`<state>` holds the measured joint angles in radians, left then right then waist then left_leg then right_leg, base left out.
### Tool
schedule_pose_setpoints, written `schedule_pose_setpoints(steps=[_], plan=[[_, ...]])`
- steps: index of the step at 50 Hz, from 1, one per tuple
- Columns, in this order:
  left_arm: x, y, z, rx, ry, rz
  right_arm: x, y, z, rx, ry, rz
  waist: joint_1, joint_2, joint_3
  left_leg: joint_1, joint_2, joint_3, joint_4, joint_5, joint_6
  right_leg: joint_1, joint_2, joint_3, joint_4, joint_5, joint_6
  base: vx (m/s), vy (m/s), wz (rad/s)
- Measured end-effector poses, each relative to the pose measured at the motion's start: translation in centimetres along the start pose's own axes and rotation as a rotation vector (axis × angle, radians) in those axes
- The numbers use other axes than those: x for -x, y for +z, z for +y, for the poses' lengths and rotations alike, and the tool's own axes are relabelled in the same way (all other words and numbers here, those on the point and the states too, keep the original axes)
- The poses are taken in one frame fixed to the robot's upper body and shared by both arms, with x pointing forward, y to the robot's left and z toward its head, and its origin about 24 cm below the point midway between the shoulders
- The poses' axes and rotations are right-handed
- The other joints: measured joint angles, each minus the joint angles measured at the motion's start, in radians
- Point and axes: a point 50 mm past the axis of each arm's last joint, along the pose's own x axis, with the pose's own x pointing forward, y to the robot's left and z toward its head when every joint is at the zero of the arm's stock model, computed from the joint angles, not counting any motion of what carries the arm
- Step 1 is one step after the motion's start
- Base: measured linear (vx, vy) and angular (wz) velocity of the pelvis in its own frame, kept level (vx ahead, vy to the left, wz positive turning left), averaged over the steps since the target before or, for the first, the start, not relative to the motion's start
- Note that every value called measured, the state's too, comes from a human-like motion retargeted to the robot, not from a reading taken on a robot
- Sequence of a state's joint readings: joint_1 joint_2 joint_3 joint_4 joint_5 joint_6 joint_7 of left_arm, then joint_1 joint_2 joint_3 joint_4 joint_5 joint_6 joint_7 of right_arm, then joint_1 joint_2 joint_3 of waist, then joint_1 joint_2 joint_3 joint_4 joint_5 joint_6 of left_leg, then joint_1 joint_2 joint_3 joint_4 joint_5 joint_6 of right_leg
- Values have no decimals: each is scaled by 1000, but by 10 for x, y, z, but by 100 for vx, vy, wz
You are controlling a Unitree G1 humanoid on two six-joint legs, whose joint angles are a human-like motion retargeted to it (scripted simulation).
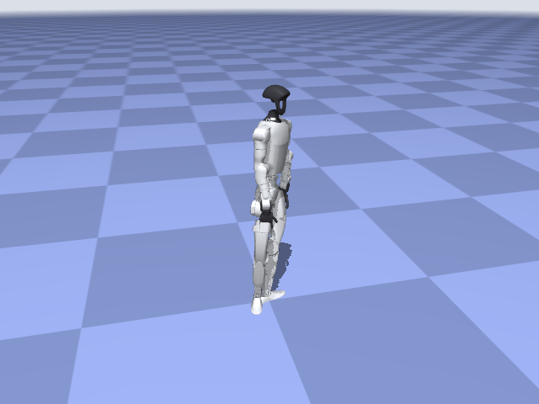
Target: In place motions
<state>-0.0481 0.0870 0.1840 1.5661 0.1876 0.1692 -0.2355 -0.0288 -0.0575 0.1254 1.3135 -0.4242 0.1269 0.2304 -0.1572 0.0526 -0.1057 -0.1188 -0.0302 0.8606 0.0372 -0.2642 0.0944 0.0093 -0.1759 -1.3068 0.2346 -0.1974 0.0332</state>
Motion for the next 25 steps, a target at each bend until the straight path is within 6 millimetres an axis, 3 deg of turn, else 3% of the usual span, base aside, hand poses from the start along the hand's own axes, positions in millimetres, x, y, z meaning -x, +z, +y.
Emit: schedule_pose_setpoints(steps=[5, 10, 16, 20, 25], plan=[[3, 9, 6, 44, 48, -11, 0, -16, 3, -78, 20, 68, 23, -32, -11, 2, 27, 72, 59, -23, -36, -26, -24, 50, -7, 110, 5, 24, -8, -115], [5, 27, 3, 70, 26, -82, -1, -30, 9, -122, 24, 125, -22, -6, -39, -5, 67, 87, 75, -25, -41, -26, 19, 61, -33, 91, -1, 23, -17, -25], [6, 41, -2, -8, 15, -133, 0, -44, 14, -185, 22, 167, 97, -32, -82, 12, 63, 224, 39, -13, -58, -60, 2, 201, -1, 57, 20, 21, -9, -100], [3, 36, -10, -37, -10, -120, 0, -39, 13, -186, 31, 161, 49, -17, -83, 14, 63, 182, 31, 0, -57, -62, 23, 165, -24, 59, 3, 21, -3, 45], [0, 14, -10, 14, -17, -39, 0, -20, 5, -91, 21, 106, -28, 15, -78, 26, 74, 158, 42, 4, -60, -55, 47, 158, -54, 62, -3, 26, -3, 6]])
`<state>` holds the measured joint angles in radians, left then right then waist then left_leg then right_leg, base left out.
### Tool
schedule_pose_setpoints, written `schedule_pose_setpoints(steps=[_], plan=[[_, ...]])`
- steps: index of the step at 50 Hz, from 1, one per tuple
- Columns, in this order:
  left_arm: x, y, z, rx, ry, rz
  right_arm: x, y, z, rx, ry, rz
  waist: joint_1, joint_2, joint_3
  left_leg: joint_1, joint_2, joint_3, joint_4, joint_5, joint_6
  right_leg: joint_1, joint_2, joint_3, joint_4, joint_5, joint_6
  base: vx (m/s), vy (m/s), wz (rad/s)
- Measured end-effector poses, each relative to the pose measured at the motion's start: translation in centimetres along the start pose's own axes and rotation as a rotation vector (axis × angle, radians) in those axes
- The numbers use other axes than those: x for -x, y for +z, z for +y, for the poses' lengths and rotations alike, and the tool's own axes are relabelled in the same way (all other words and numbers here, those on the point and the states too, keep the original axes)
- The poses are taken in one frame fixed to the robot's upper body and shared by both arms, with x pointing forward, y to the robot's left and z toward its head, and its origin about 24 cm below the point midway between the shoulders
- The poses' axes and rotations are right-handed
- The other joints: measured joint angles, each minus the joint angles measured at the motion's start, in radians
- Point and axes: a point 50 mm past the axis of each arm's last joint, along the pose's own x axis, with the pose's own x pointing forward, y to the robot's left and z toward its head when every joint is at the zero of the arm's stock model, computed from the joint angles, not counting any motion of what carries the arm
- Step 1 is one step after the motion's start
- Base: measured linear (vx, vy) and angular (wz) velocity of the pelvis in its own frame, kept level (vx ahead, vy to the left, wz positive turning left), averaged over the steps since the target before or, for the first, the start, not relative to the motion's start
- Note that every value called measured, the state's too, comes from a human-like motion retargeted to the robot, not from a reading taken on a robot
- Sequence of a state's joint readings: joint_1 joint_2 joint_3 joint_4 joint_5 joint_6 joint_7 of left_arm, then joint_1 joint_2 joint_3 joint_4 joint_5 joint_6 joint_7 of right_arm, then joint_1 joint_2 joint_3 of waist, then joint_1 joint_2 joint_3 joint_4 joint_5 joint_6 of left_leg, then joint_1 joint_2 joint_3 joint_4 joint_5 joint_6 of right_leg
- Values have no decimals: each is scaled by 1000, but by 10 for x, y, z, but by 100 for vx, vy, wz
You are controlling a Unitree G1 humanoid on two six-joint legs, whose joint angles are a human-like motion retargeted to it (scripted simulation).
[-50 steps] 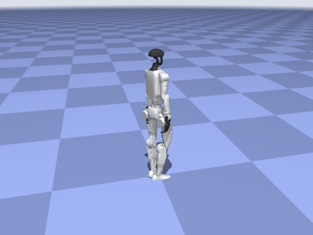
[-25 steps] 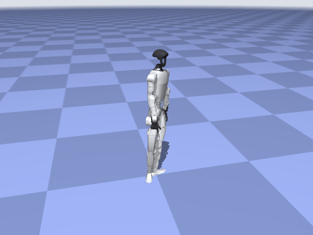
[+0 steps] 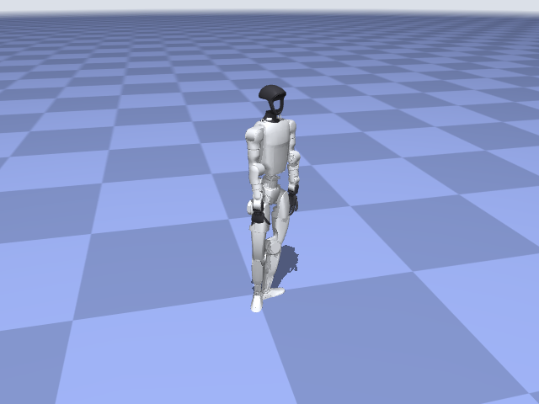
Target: In place motions
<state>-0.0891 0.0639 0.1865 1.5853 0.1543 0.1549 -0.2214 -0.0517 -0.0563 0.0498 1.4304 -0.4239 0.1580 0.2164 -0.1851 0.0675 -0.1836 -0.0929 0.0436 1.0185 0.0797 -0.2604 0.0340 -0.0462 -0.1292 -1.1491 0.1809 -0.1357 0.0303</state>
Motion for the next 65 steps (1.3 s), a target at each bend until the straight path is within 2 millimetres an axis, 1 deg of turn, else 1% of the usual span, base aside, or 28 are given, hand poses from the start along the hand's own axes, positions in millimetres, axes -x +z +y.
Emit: schedule_pose_setpoints(steps=[5, 8, 11, 13, 15, 17, 18, 20, 22, 23, 25, 27, 28, 30, 32, 36, 38, 40, 41, 42, 43, 45, 47, 50, 53, 55, 60, 65], plan=[[-2, -29, 4, 43, 41, 84, 2, 18, 0, 68, 10, -62, -23, 19, -5, 35, 14, 43, 30, 8, -31, -11, 4, 77, -6, -6, -3, 36, -3, -72], [-3, -46, 2, 84, 42, 121, 2, 23, 2, 87, 26, -81, -30, 27, -11, 59, 23, 65, 65, 21, -47, -19, -4, 134, -6, -9, -1, 37, -1, -99], [-4, -63, -4, 138, 24, 158, 2, 24, 2, 102, 39, -91, -20, 23, -19, 91, 14, 70, 111, 47, -34, -41, -32, 228, 9, -13, 11, 42, 2, -146], [-5, -72, -10, 175, 9, 178, 3, 23, 1, 110, 37, -87, -7, 9, -22, 107, 2, 54, 151, 82, -9, -59, -62, 302, 24, -17, 24, 46, 2, -172], [-6, -79, -18, 212, -5, 195, 3, 21, -1, 113, 26, -74, 7, -16, -19, 119, -13, 32, 211, 127, 40, -77, -102, 388, 38, -20, 40, 37, 8, -181], [-7, -82, -24, 245, -17, 200, 3, 18, -5, 110, 16, -62, 12, -45, -12, 112, -31, -30, 293, 158, 119, -90, -147, 455, 50, -21, 53, 35, 8, -148], [-8, -83, -27, 257, -21, 198, 3, 17, -7, 105, 13, -57, -14, -48, -14, 105, -36, -100, 334, 169, 157, -91, -168, 451, 55, -25, 58, 34, 8, -73], [-9, -81, -32, 289, -30, 183, 4, 16, -12, 109, 5, -47, -66, -43, -17, 65, -38, -244, 432, 188, 205, -102, -195, 463, 66, -31, 62, 33, 9, -67], [-10, -79, -34, 306, -38, 169, 5, 15, -16, 122, -9, -37, -87, -28, -17, 10, -33, -355, 506, 197, 177, -125, -190, 521, 67, -28, 44, 34, 8, -145], [-10, -77, -34, 308, -41, 163, 5, 14, -18, 129, -18, -32, -80, -23, -13, -27, -46, -414, 529, 200, 159, -139, -176, 573, 62, -22, 25, 31, 8, -232], [-10, -71, -32, 293, -46, 150, 6, 14, -23, 138, -36, -25, -37, -24, -3, -91, -61, -431, 558, 188, 157, -176, -147, 696, 54, -2, -15, 23, 9, -283], [-9, -64, -26, 250, -39, 133, 7, 14, -26, 131, -51, -21, -23, -19, 2, -122, -50, -409, 547, 167, 176, -208, -124, 773, 54, 9, -40, 18, 11, -205], [-9, -60, -22, 224, -31, 124, 8, 13, -28, 126, -58, -19, -30, -14, 5, -128, -48, -406, 525, 157, 187, -217, -113, 796, 55, 13, -48, 15, 12, -161], [-7, -48, -12, 163, -11, 99, 8, 12, -32, 117, -72, -14, -30, -8, 27, -156, -76, -450, 472, 138, 194, -227, -84, 857, 50, 28, -62, 11, 13, -178], [-6, -35, -4, 118, 5, 69, 9, 11, -35, 111, -84, -10, -20, -7, 60, -186, -125, -547, 429, 135, 186, -220, -57, 900, 38, 47, -71, 5, 15, -185], [-1, -6, 7, 64, 32, -11, 10, 3, -41, 100, -107, 14, 33, -13, 124, -218, -240, -807, 292, 156, 151, -197, 4, 992, 7, 99, -96, 5, 17, -195], [1, 7, 8, 57, 38, -51, 10, -6, -42, 93, -110, 42, 77, -14, 150, -195, -284, -958, 174, 186, 127, -180, 46, 1038, -4, 118, -103, 11, 11, -211], [2, 14, 7, 61, 40, -82, 9, -16, -41, 86, -108, 77, 112, -12, 168, -159, -310, -1067, 54, 275, 143, -155, 88, 1086, -14, 128, -106, 15, 5, -173], [1, 15, 6, 70, 40, -93, 9, -21, -40, 88, -105, 97, 94, -15, 166, -140, -310, -1068, 13, 316, 174, -145, 88, 1087, -16, 128, -100, 18, 0, -76], [1, 15, 4, 82, 37, -102, 9, -25, -40, 94, -102, 118, 67, -13, 161, -122, -298, -1040, -12, 336, 188, -139, 90, 1085, -16, 127, -95, 17, -3, -3], [0, 14, 3, 101, 31, -110, 9, -28, -40, 107, -100, 139, 24, -4, 149, -106, -264, -958, -8, 317, 170, -142, 96, 1076, -12, 125, -91, 14, -1, -14], [-1, 12, -1, 143, -1, -117, 9, -29, -39, 141, -107, 171, -32, 16, 136, -90, -210, -819, -29, 323, 156, -151, 120, 1080, -9, 127, -89, 8, 0, -61], [-1, 13, -6, 154, -29, -107, 8, -27, -34, 121, -119, 161, -72, 20, 131, -70, -211, -846, -51, 307, 158, -150, 131, 1080, -11, 128, -84, 0, 3, -85], [-1, 16, -8, 127, -41, -112, 5, -28, -27, 27, -99, 118, -78, 15, 139, -44, -210, -813, -60, 276, 174, -139, 144, 1106, -10, 132, -69, 2, 4, -95], [-2, 15, -9, 77, -31, -119, 3, -33, -17, -54, -34, 113, -71, 3, 123, -42, -211, -798, -54, 244, 173, -139, 141, 1119, -10, 132, -37, 7, 3, -74], [-2, 14, -8, 59, -21, -118, 2, -33, -11, -81, -23, 111, -63, -3, 118, -37, -211, -775, -59, 232, 177, -139, 141, 1112, -9, 121, -25, -2, 2, -68], [-2, 8, -7, 38, -34, -89, 0, -30, -2, -80, -4, 98, -98, 2, 106, -42, -205, -756, -66, 220, 183, -147, 145, 1109, -16, 123, -16, -3, 3, -18], [-3, -2, -6, 19, -22, -36, -1, -30, 6, -49, 46, 99, -85, -20, 107, -30, -214, -737, -68, 219, 192, -134, 136, 1102, -20, 133, -22, 0, 0, 0]])
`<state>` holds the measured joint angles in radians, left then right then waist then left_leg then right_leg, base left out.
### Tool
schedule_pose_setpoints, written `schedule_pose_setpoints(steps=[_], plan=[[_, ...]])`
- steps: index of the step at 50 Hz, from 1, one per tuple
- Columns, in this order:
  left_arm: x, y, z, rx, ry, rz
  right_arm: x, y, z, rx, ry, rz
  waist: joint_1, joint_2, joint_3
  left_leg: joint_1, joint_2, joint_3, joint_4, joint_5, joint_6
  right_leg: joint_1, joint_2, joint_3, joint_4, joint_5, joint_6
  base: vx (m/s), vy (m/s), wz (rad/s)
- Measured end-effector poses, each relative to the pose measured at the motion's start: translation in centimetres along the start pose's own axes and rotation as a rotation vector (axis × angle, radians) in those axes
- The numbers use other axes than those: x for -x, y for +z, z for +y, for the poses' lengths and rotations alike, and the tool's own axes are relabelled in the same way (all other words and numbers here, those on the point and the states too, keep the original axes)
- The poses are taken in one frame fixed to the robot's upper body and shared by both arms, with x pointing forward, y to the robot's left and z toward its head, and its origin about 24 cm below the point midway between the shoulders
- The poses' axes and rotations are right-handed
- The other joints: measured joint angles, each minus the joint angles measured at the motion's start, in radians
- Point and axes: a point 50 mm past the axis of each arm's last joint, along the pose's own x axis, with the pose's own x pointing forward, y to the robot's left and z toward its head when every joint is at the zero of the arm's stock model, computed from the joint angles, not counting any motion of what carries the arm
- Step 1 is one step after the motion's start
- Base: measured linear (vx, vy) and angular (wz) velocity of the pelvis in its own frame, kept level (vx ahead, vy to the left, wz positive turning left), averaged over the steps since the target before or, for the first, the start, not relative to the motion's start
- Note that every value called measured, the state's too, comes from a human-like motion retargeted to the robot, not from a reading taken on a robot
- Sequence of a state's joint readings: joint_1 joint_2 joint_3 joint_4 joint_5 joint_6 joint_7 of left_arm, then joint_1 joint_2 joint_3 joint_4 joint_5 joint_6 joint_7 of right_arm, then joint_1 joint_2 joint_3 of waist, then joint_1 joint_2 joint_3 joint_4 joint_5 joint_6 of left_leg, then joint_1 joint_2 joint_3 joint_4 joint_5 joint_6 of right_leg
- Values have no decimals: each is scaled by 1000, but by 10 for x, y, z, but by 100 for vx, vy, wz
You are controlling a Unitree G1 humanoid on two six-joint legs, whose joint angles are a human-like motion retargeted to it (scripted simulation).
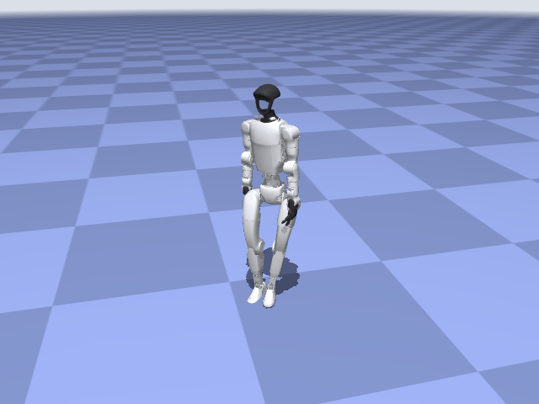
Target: In place motions
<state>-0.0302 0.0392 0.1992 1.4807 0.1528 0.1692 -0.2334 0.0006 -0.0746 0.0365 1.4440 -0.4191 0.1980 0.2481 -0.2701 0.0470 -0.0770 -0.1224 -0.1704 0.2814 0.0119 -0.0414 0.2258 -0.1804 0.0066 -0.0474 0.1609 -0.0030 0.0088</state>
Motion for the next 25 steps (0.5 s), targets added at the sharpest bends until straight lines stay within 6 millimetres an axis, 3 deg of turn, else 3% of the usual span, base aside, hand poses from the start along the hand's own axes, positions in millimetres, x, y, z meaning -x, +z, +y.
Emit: schedule_pose_setpoints(steps=[7, 12, 18, 25], plan=[[-1, -16, -1, 30, -11, 46, 3, 18, -5, 189, -53, -39, -22, -15, 5, 11, 12, 78, -10, -12, 12, -8, -2, 19, 15, -30, 15, 0, 0, -19], [-1, -26, 1, -4, -15, 93, 6, 35, -4, 217, -62, -92, -58, -5, 13, 6, 37, 147, -14, -53, 10, -39, 2, -27, 17, -86, -10, 5, 1, -101], [0, -37, 2, -3, -21, 117, 7, 46, -2, 226, -58, -122, -145, 12, 37, 15, 79, 209, -19, -111, -14, -39, -26, -330, -8, -155, -83, 16, -6, -133], [2, -43, 10, 21, 2, 140, 9, 41, -13, 218, -97, -101, -87, 29, 17, 33, 143, 465, -30, -199, -81, 52, -117, -764, -25, -261, -26, 20, -9, -265]])
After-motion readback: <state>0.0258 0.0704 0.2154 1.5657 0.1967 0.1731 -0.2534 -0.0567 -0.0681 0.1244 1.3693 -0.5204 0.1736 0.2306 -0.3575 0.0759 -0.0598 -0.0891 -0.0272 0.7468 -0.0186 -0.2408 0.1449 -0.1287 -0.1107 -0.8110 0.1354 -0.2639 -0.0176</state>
